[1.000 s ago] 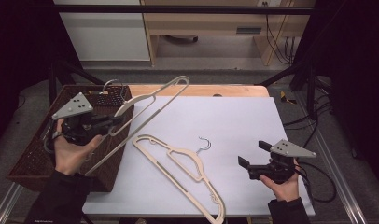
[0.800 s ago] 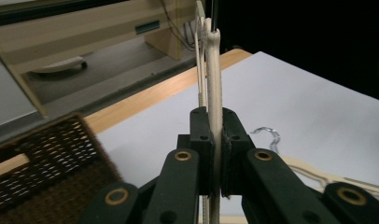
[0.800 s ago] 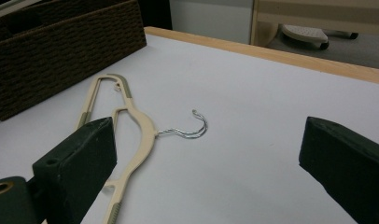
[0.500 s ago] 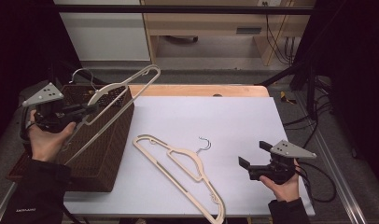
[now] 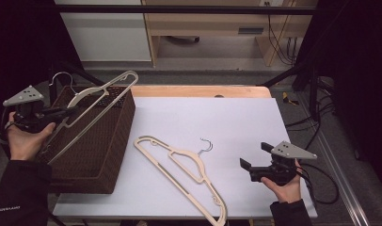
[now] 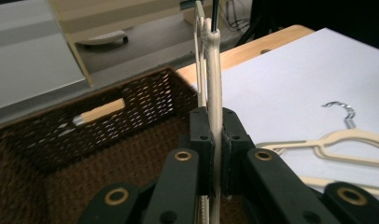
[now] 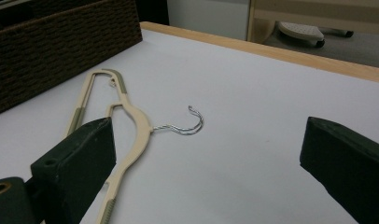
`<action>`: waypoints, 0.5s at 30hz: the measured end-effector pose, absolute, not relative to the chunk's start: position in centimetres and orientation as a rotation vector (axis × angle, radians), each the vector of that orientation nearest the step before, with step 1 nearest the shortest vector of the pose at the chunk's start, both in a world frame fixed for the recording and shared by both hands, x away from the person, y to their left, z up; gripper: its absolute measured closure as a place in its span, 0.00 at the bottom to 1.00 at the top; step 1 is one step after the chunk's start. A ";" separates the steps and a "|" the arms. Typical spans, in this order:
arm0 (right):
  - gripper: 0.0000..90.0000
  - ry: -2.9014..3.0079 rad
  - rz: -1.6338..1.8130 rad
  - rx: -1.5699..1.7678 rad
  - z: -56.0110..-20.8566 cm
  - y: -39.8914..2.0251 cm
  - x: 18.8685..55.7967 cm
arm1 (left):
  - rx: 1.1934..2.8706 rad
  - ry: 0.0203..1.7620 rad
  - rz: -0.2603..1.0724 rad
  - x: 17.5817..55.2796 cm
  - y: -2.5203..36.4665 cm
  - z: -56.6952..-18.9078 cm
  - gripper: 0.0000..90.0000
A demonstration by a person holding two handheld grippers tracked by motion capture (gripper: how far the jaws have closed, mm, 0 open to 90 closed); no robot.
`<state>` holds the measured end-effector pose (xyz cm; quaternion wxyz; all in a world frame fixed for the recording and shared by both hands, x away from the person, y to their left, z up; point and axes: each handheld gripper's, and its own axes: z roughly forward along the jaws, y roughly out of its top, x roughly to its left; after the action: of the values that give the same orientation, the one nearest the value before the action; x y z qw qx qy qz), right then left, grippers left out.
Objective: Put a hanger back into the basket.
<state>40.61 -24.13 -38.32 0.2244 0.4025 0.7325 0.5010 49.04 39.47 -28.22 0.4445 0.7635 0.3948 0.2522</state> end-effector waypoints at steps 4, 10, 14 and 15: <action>0.04 2.029 1.380 1.109 -38.4 -24.0 40.7 | 1.880 0.997 0.619 49.4 40.6 -28.6 0.95; 0.04 2.035 1.365 1.110 -38.5 -23.9 40.8 | 1.906 1.047 0.604 50.1 42.4 -29.6 0.95; 0.04 2.030 1.370 1.111 -38.4 -24.1 40.7 | 1.925 1.064 0.585 50.2 42.9 -30.3 0.95; 0.04 2.030 1.371 1.111 -38.4 -24.1 40.7 | 1.925 1.066 0.578 50.2 43.0 -30.5 0.95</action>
<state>40.70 -24.10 -38.41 0.2238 0.4027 0.7355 0.4967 50.18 43.02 -30.48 0.4199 0.7679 0.4252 0.2305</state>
